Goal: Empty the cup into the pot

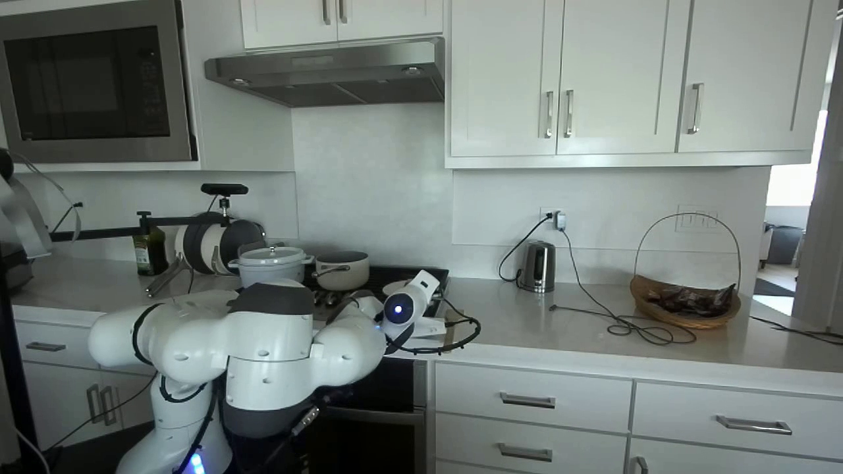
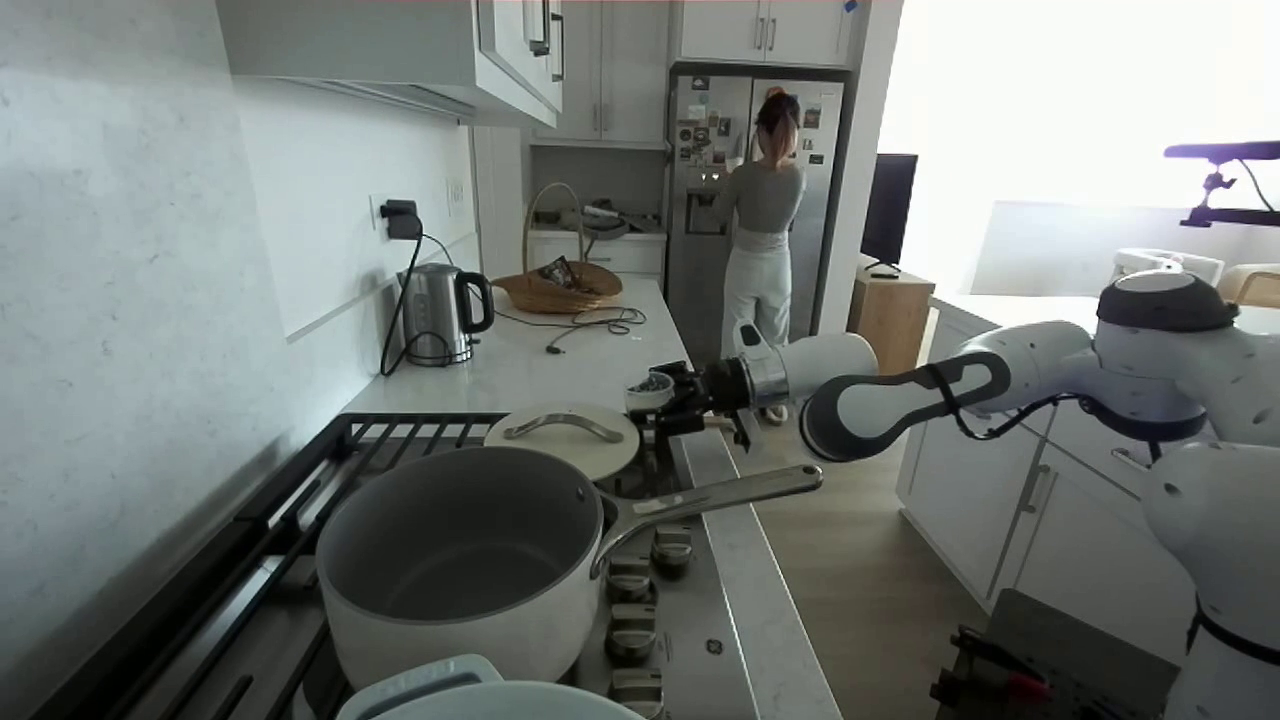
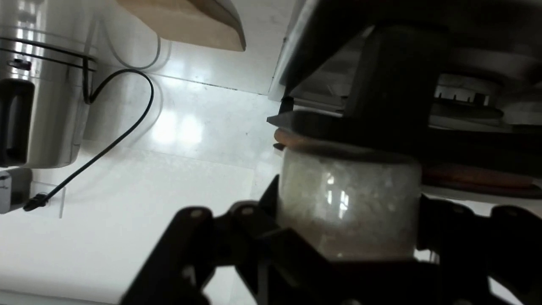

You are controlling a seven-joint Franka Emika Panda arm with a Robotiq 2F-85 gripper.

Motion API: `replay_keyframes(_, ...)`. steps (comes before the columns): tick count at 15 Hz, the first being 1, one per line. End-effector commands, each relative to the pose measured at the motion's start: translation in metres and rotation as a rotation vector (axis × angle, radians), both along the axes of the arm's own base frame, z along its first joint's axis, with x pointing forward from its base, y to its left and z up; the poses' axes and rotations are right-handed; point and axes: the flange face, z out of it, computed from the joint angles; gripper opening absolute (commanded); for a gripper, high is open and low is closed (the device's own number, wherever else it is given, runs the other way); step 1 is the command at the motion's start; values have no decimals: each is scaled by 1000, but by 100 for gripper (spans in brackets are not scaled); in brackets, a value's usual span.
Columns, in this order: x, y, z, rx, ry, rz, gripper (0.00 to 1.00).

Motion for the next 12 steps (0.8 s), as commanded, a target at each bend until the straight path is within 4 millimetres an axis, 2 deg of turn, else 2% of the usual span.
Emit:
replay_keyframes(1,-4,12,7,-90,23,6,37)
replay_keyframes(9,-13,25,24,-169,18,29,42)
replay_keyframes(10,-16,26,26,-173,15,33,45)
replay_keyframes(11,-18,28,28,-177,11,36,40)
replay_keyframes(12,-21,28,31,-178,8,39,43)
